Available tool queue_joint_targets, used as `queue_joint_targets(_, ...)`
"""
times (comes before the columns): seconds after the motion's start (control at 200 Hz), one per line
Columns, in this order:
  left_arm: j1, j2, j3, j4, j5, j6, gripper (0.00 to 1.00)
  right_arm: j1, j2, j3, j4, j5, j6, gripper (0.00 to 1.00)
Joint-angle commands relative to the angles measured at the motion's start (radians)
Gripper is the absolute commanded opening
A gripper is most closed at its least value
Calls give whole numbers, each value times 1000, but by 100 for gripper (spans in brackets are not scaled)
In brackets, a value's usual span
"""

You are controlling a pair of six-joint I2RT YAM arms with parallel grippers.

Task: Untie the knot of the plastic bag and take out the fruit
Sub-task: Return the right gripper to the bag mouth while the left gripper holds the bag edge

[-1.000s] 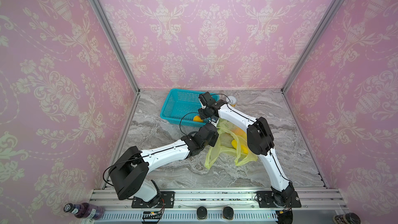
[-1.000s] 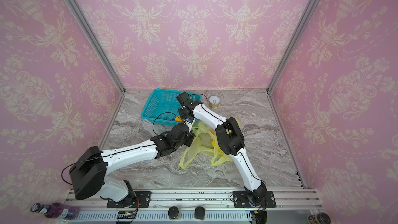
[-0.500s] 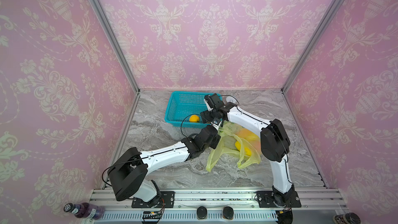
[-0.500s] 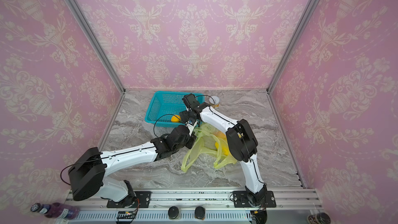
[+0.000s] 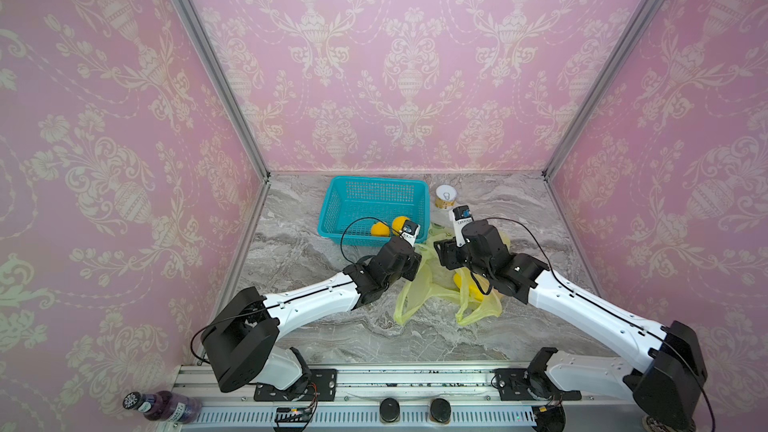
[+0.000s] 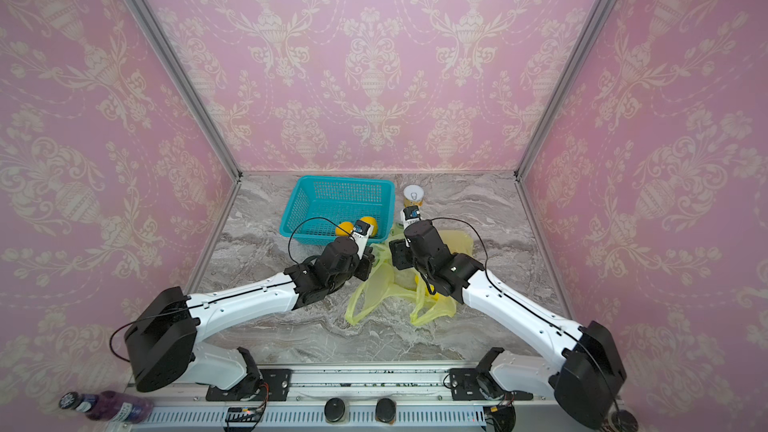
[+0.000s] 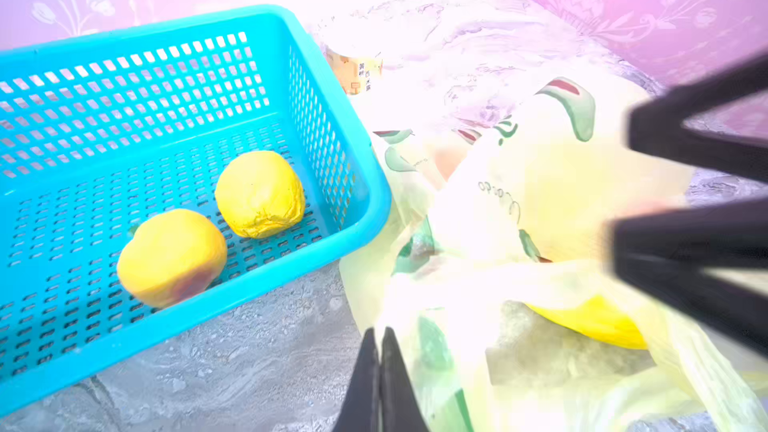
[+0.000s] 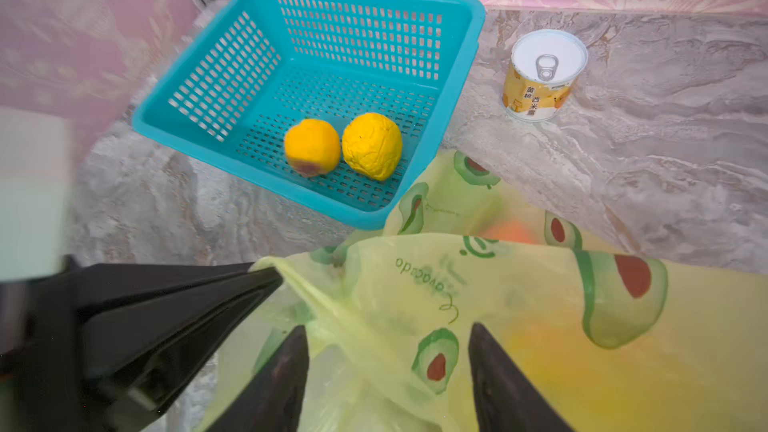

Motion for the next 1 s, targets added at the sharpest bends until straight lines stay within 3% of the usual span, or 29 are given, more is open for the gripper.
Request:
queue_joint_targets(0.0, 21, -13, 11, 0, 56, -52, 0, 85, -124, -104, 20, 7, 42, 55)
queue_joint_targets(0.185, 21, -1, 31, -23, 54, -46, 0, 199, -214, -239, 80, -53, 76, 42)
queue_joint_targets(0.385, 21, -26, 21, -1, 113, -60, 0, 330, -126, -308, 185, 8, 120, 37)
queue_joint_targets(0.625, 18, -47, 16, -5, 164, -78, 0, 347, 32, -278, 193, 172, 184, 30)
queue_joint_targets(0.991, 12, -109, -31, 53, 292, -97, 0, 327, 125, -216, 53, 508, 353, 39)
